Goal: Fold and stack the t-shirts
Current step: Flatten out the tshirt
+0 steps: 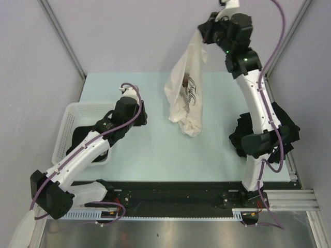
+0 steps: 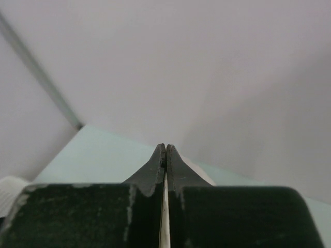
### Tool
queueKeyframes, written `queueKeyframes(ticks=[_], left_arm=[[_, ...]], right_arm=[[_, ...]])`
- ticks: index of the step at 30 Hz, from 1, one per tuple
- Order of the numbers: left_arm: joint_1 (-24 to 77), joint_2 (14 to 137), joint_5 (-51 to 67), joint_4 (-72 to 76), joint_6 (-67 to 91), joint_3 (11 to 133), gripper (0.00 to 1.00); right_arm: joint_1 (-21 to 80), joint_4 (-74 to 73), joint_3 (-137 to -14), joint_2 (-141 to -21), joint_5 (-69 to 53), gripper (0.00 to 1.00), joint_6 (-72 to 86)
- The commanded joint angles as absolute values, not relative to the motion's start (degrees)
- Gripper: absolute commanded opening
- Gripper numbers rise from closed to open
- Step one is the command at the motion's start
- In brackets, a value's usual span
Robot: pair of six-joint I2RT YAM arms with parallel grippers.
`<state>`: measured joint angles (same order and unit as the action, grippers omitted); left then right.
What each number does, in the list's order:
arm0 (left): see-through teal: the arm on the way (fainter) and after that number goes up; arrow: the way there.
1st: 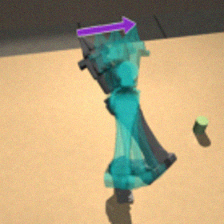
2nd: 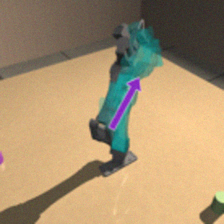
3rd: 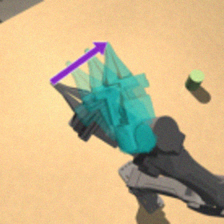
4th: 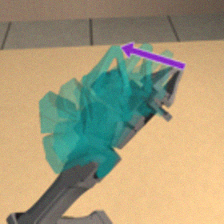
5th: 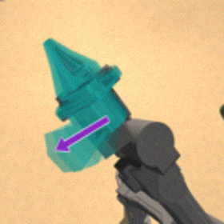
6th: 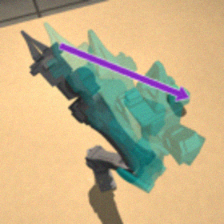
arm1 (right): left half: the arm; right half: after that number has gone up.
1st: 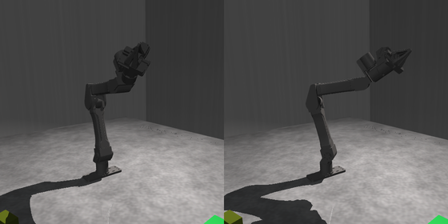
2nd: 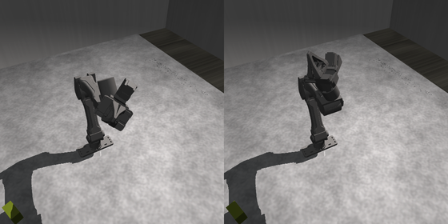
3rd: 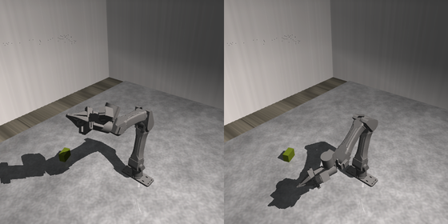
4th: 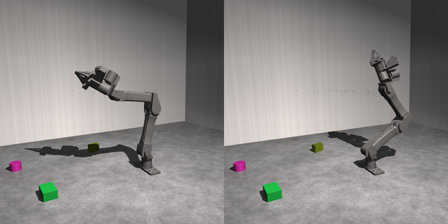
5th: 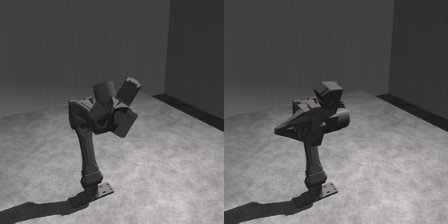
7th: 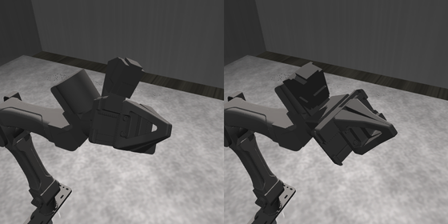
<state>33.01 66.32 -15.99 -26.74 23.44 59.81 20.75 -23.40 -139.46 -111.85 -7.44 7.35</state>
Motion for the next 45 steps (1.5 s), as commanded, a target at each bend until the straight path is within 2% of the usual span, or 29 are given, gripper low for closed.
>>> queueKeyframes(ticks=[1,3,10,17,23,34,45], left_arm=[[34.7,68.4,-13.4,-22.9,25.3,59.7,0.46],[35.5,69.7,-13.2,-22.6,25.3,60.2,0.46],[37.6,74.0,-11.0,-20.5,25.6,61.6,0.45],[42.5,82.1,-8.4,-18.3,25.5,67.4,0.45],[47.4,88.7,-5.8,-17.7,24.7,73.5,0.45],[51.2,99.1,-9.2,-18.3,22.6,79.0,0.47],[51.2,110.5,-9.8,-20.4,17.6,95.6,0.5]], right_arm=[[14.9,-19.7,-140.1,-108.8,0.0,0.0,-2.3],[13.4,-19.3,-138.3,-107.7,3.2,0.0,-4.2],[6.4,-18.7,-135.0,-105.3,3.5,0.0,-3.5],[5.8,-19.0,-131.2,-103.9,6.9,0.0,-6.2],[4.0,-17.6,-135.3,-102.7,6.6,0.0,-6.5],[1.1,-18.4,-131.3,-97.8,6.2,0.0,-6.3],[1.1,-18.8,-124.5,-93.8,2.8,0.0,-3.1]])
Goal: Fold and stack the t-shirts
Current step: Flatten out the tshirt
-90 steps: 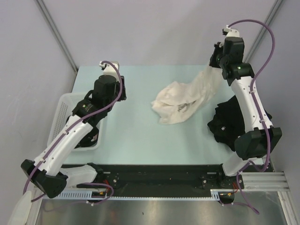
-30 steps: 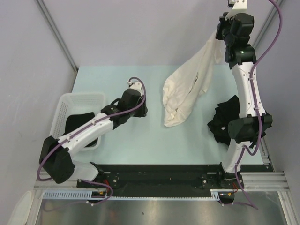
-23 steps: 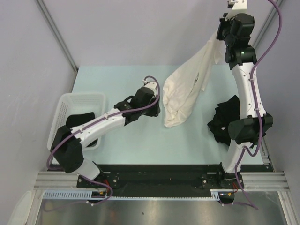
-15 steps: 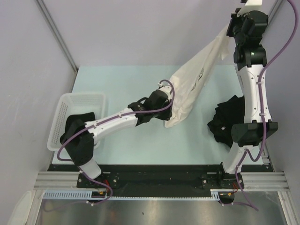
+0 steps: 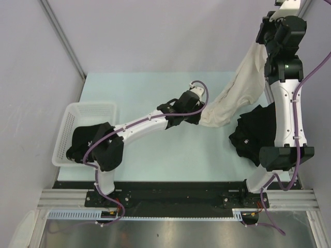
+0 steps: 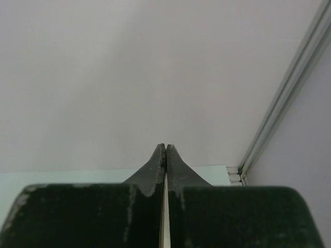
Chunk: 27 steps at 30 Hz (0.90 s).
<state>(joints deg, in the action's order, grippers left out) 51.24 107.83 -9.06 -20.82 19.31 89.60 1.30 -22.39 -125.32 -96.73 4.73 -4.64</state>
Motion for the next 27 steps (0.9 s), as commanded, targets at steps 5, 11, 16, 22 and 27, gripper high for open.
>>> queueKeyframes(ticks=[5,11,16,22,27], left_arm=[[51.2,110.7,-10.6,-20.3,18.4,96.7,0.5],[50.4,105.1,-17.7,-21.6,19.7,91.2,0.51],[48.2,98.5,-19.0,-19.6,22.2,81.9,0.51],[48.2,96.4,-18.0,-20.2,23.9,78.1,0.5],[48.2,95.3,-18.1,-19.8,24.5,76.5,0.5]], right_arm=[[1.7,-18.0,-123.7,-95.8,-2.5,0.0,1.6],[6.7,-23.1,-133.3,-105.7,-13.1,0.0,12.0],[18.8,-30.4,-150.6,-118.6,-14.4,0.0,9.8],[22.8,-26.5,-150.4,-116.5,-9.6,0.0,4.5],[11.8,-27.3,-149.4,-113.1,-11.7,0.0,7.4]])
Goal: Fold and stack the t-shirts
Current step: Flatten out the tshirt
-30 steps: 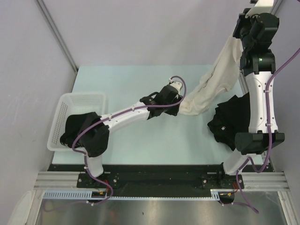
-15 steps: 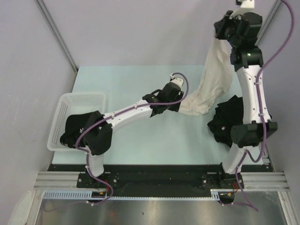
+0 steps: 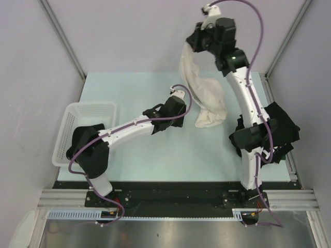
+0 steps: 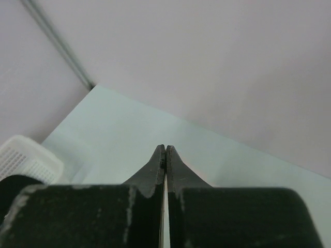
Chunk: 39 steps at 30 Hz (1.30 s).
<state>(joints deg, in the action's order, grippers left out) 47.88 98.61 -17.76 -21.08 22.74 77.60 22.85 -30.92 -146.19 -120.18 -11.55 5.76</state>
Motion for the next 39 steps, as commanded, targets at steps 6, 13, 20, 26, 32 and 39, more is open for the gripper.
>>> queueKeyframes(ticks=[6,13,20,26,32,39], left_arm=[[48.2,96.5,-19.9,-20.0,25.5,77.2,0.5],[48.3,97.0,-19.7,-20.0,25.5,80.2,0.5],[49.0,101.3,-16.3,-18.1,23.8,85.1,0.5],[49.7,105.5,-14.5,-15.8,23.1,89.1,0.51],[49.8,107.5,-14.2,-15.6,23.3,91.5,0.51],[49.8,102.6,-19.1,-16.8,23.3,86.0,0.51]], right_arm=[[6.2,-25.0,-147.2,-107.0,-15.8,0.0,12.4],[10.9,-26.2,-145.8,-105.2,-16.5,0.0,12.1],[13.4,-27.9,-141.3,-102.2,-14.4,0.0,9.1],[11.0,-27.8,-137.3,-98.6,-14.5,0.0,9.1],[10.6,-27.3,-135.6,-97.8,-15.6,0.0,9.9],[15.5,-27.8,-137.8,-102.7,-16.9,0.0,11.2]])
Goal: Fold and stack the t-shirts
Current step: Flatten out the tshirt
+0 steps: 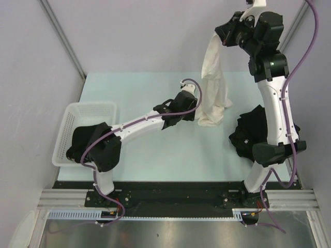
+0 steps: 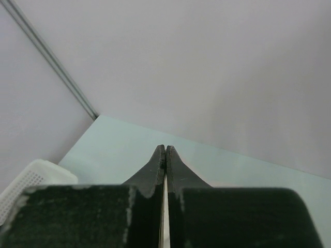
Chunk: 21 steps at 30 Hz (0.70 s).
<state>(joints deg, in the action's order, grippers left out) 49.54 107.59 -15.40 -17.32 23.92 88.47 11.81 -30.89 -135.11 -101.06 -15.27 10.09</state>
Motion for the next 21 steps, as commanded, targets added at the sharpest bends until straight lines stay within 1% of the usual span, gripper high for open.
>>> queueKeyframes(ticks=[1,7,9,12,16,21], left_arm=[[49.7,101.5,-19.9,-16.9,23.5,84.8,0.51],[48.9,93.4,-26.5,-18.0,25.9,75.5,0.51],[48.9,91.1,-28.6,-17.9,26.6,72.2,0.52],[48.8,87.4,-28.6,-16.3,26.7,67.9,0.52],[48.8,86.2,-28.0,-16.2,27.4,66.0,0.52],[48.8,87.9,-26.9,-16.3,27.3,67.4,0.52]], right_arm=[[16.7,-28.2,-138.8,-104.0,-16.8,0.0,11.4],[28.5,-30.1,-150.7,-113.6,-17.5,0.0,12.5],[30.9,-28.3,-151.0,-114.0,-17.3,0.0,12.7],[34.2,-26.5,-150.4,-112.9,-17.0,0.0,12.7],[34.7,-25.8,-149.6,-110.8,-15.0,0.0,11.4],[30.4,-26.5,-149.7,-107.7,-13.5,0.0,9.4]])
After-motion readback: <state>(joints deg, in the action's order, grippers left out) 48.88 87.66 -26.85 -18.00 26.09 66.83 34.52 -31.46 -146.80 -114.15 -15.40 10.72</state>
